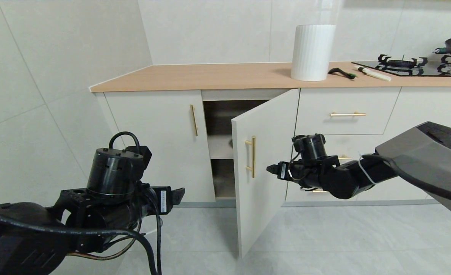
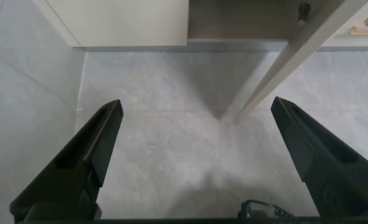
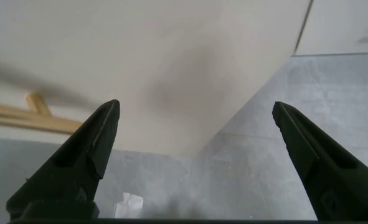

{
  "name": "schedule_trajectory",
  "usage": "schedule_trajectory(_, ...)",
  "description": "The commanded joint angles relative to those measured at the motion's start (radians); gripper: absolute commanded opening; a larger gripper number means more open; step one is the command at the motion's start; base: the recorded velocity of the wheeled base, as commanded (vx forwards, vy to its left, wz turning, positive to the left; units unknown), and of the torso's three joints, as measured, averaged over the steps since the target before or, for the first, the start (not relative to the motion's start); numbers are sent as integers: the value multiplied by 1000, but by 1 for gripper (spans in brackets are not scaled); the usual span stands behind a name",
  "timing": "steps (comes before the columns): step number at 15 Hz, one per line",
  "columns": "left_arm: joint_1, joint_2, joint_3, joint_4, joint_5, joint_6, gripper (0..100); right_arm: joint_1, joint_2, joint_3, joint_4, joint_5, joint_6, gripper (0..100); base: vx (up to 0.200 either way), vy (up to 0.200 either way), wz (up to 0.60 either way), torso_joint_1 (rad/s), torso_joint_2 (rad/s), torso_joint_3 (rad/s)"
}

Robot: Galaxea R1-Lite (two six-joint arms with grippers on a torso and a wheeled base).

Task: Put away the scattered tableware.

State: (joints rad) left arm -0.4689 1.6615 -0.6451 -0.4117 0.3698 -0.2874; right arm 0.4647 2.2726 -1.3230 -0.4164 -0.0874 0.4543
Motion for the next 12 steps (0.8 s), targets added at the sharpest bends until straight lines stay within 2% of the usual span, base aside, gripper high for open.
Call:
schedule_trajectory(1, 0, 1, 4, 4, 5, 5, 100, 0, 4, -1, 1, 0, 0, 100, 0, 0, 0, 0, 0, 0)
schedule_trajectory(9, 1, 3, 4, 7, 5, 14, 100, -1, 41, -41, -7, -8, 53, 100, 200, 0, 0, 2, 4, 2)
schedule_trajectory(12, 21, 4, -1, 7, 5, 14, 100, -1, 68, -94, -41, -11, 135, 100, 0, 0, 0, 0, 0, 0)
